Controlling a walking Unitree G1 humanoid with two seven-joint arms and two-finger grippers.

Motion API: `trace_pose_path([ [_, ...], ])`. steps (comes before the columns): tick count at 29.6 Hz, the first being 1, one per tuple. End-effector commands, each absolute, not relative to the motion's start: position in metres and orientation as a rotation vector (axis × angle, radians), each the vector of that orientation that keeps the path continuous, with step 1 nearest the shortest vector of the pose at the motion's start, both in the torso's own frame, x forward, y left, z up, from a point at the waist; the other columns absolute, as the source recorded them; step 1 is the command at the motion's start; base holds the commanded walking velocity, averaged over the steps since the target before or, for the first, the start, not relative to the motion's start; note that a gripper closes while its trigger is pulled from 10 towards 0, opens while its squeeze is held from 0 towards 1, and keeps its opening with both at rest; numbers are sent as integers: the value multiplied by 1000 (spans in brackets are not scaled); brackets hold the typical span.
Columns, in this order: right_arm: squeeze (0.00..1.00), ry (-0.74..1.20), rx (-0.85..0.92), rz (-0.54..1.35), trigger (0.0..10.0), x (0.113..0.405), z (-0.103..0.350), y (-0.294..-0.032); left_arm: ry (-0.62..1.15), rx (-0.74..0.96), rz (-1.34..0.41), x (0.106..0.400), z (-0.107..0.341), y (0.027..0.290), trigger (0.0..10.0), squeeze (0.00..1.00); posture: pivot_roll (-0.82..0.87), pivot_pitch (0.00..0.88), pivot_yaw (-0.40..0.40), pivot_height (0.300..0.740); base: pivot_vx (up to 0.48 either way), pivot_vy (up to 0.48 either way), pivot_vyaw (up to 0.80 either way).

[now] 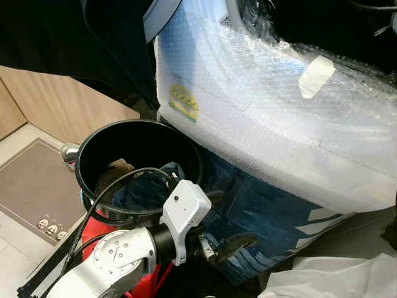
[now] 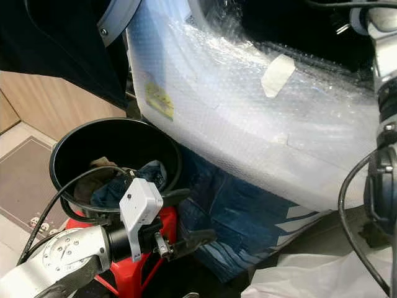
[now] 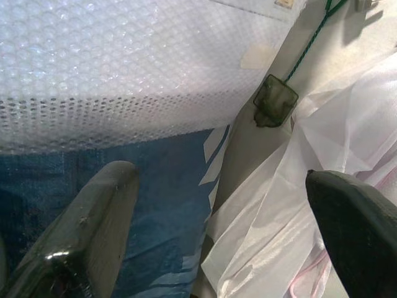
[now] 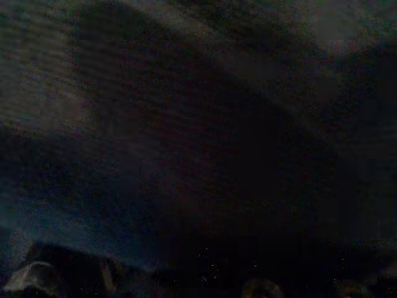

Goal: Clothes washing

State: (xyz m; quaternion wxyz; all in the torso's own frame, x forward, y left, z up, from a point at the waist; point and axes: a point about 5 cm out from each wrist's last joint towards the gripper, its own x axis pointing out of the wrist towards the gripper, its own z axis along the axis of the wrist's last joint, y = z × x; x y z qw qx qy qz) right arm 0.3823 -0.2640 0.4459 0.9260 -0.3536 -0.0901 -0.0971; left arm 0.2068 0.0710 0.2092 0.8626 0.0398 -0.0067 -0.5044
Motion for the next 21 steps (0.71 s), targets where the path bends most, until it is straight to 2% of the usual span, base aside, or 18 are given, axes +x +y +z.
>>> trace_pose_path([
  [1,1000,-165,-686,-199,10000,374,448,-279,-27,73,-1098,203,212,68,10000,0,-75,219,-166,740,0,0,0],
  [9,1000,-176,-632,-176,10000,363,446,-289,-29,79,-1098,205,213,71,10000,0,-69,214,-149,740,0,0,0],
  [14,1000,-206,-469,-140,10000,348,445,-283,-37,82,-1107,207,215,70,10000,0,-76,207,-135,740,0,0,0],
  [20,1000,-258,-468,-144,10000,337,448,-280,-41,82,-1113,208,216,70,10000,0,-80,205,-131,740,0,0,0],
  [21,0,-276,-422,-140,10000,332,448,-276,-42,84,-1117,208,216,70,10000,0,-87,202,-119,740,0,0,0],
])
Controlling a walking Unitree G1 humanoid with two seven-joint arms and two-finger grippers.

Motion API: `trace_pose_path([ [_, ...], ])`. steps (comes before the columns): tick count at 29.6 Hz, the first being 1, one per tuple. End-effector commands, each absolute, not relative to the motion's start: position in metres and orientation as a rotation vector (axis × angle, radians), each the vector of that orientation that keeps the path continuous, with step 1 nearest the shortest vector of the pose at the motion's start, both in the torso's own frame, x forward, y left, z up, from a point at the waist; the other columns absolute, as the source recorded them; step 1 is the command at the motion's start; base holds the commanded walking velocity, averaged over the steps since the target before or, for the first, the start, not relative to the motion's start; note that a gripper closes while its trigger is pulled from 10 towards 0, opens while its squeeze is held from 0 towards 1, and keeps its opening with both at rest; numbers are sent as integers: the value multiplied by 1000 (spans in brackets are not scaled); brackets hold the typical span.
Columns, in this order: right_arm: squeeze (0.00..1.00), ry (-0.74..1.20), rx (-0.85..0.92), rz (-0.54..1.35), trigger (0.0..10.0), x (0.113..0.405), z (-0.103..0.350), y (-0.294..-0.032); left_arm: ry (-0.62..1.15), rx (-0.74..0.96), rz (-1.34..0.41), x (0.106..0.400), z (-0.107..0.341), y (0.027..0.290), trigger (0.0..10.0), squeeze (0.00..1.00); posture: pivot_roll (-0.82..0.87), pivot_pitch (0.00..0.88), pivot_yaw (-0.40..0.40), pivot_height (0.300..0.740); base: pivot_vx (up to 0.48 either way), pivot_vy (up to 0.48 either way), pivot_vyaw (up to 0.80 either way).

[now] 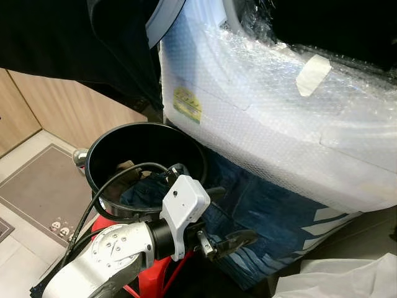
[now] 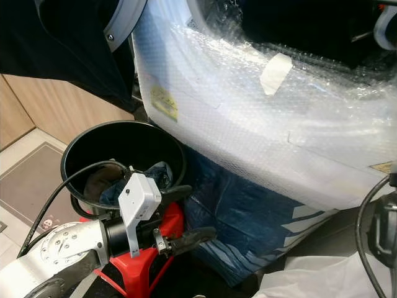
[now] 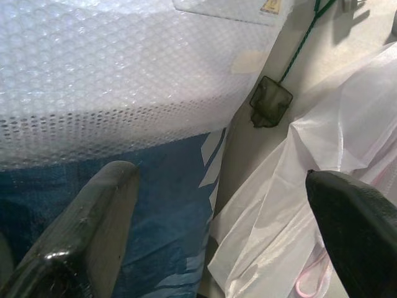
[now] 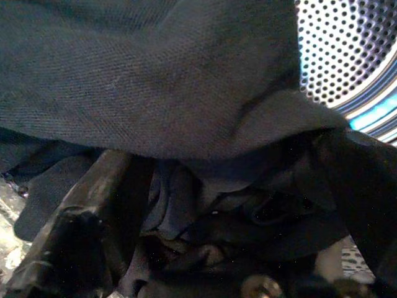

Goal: Clothes washing

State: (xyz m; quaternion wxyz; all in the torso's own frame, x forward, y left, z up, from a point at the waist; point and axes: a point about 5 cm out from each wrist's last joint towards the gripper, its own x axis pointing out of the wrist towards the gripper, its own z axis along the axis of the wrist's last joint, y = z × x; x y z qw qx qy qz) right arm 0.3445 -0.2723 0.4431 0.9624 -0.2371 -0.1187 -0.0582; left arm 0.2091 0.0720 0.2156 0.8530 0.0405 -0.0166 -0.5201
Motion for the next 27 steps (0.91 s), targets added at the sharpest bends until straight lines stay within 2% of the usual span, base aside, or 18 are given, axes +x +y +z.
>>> trace_pose_path([
  [1,0,-289,-388,-136,10000,328,447,-273,-43,85,-1119,209,217,70,10000,0,-87,202,-119,740,0,0,0],
  [6,0,-319,-337,-68,10000,311,437,-256,-44,87,-1126,211,218,70,10000,0,-86,200,-113,740,0,0,0],
  [11,0,-339,-349,-39,10000,304,432,-251,-43,90,-1127,211,218,70,10000,0,-81,200,-103,740,0,0,0],
  [17,0,-446,-291,136,10000,274,416,-236,-37,105,-1122,214,216,74,10000,0,-78,190,-88,740,0,0,0],
  [22,0,-459,-206,259,10000,264,396,-226,-43,117,-1115,217,216,76,10000,0,-74,177,-69,740,0,0,0],
  [25,0,-493,-122,451,10000,251,373,-209,-54,152,-1114,221,214,77,10000,0,-68,164,-53,740,0,0,0],
  [27,0,-504,-114,467,10000,249,371,-208,-52,158,-1115,221,213,77,10000,0,-68,163,-52,740,0,0,0],
])
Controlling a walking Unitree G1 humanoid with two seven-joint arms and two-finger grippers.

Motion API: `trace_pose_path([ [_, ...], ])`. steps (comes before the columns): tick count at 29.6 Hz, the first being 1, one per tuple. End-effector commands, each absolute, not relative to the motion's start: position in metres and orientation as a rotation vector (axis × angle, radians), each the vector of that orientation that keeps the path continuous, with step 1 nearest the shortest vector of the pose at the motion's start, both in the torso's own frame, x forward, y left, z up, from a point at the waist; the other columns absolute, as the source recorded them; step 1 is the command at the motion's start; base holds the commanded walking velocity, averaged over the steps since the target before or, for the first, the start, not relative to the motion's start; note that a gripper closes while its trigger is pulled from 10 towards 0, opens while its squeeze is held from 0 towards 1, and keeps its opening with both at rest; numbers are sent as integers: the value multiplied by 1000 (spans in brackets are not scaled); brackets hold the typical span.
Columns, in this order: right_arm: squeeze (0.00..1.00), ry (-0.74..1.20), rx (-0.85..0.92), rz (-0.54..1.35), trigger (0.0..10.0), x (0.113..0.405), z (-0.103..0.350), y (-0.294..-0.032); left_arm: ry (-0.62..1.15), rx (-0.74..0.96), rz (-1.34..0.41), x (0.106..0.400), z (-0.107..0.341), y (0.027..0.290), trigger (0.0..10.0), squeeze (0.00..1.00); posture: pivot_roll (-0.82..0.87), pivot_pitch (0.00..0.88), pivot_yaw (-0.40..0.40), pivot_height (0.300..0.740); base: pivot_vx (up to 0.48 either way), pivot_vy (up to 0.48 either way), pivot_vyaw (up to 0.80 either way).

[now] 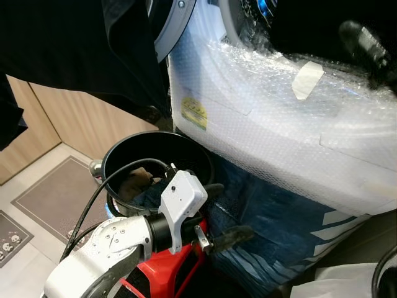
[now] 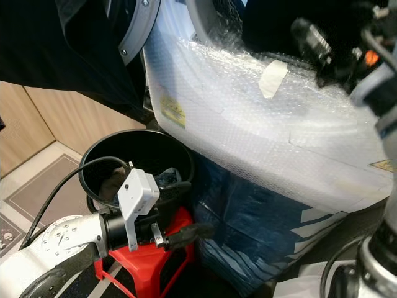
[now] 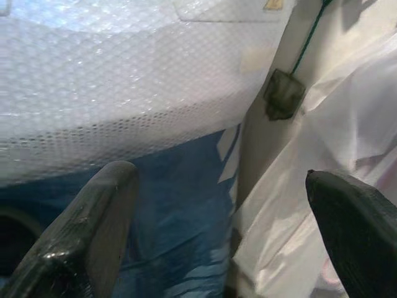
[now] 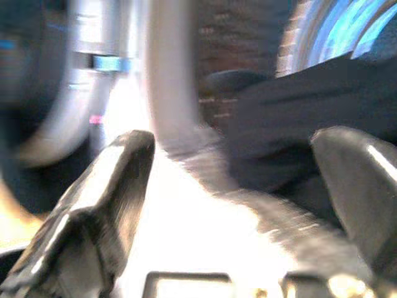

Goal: Clothes washing

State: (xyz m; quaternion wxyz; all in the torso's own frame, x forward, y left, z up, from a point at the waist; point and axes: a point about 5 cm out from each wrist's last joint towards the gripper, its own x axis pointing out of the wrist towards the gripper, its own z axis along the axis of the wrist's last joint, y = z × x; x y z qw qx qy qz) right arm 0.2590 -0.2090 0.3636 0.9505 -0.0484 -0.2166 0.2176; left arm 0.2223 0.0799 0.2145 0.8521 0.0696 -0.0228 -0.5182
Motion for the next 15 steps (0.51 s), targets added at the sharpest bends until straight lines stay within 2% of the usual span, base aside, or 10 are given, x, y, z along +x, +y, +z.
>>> trace_pose_path([
  [1,0,-485,-107,485,10000,249,366,-206,-45,168,-1124,220,211,77,10000,0,-65,155,-43,740,0,0,0],
  [9,0,-338,-91,678,10000,240,314,-190,143,230,-1224,213,171,79,10000,0,-55,134,-27,740,0,0,0],
  [15,0,-99,-60,820,10000,242,257,-177,270,306,-1282,212,139,84,10000,0,-49,115,-12,740,0,0,0],
])
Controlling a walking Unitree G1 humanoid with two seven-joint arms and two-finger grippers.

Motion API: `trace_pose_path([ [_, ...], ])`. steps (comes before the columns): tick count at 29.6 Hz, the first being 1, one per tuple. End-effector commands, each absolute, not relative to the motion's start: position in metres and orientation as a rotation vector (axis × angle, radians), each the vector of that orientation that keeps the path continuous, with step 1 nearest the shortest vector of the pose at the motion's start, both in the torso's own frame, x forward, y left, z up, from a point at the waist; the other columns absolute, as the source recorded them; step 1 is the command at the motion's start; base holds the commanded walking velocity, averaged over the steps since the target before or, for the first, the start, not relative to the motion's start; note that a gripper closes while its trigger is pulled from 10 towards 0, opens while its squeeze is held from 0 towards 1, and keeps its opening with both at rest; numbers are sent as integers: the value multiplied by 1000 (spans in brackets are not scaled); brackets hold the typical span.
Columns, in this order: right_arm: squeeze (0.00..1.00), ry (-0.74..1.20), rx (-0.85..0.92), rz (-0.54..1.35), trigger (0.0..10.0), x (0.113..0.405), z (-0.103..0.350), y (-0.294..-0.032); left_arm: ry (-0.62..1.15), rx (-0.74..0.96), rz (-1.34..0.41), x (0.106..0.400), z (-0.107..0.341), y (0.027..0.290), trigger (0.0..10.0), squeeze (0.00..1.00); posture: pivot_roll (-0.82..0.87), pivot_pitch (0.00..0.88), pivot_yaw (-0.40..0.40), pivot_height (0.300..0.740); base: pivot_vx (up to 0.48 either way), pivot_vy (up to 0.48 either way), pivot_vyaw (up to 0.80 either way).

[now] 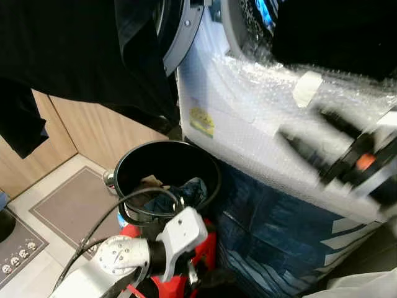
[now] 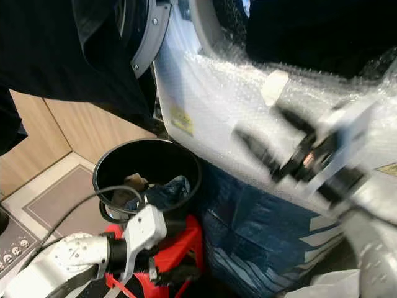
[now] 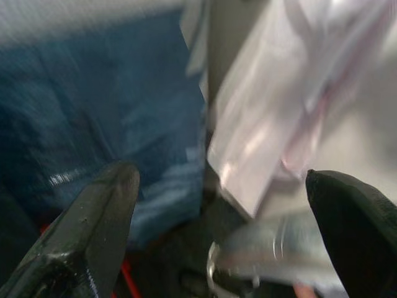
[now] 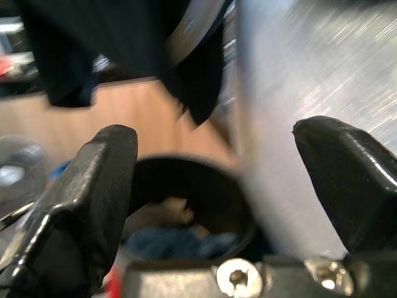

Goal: Clothes washing

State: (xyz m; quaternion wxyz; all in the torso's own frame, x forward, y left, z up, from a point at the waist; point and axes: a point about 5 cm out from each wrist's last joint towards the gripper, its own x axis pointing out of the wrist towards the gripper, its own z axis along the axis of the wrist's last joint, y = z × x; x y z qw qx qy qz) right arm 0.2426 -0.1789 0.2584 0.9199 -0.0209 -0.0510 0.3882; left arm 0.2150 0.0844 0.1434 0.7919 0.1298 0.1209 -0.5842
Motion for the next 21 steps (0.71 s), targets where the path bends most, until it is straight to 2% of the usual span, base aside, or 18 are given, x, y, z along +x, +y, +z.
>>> trace_pose_path([
  [1,0,-75,-57,841,10000,241,250,-175,287,319,-1284,213,134,86,10000,0,-48,112,-10,740,0,0,0],
  [10,0,131,-52,921,10000,234,189,-166,439,407,-1285,216,87,93,10000,0,-43,85,14,740,0,0,0],
  [13,0,230,69,956,10000,231,153,-165,550,458,-1243,218,51,99,10000,0,-47,69,35,740,0,0,0],
  [21,0,283,158,900,10000,227,97,-169,643,513,-1103,227,8,105,10000,0,-55,44,55,740,0,0,0],
])
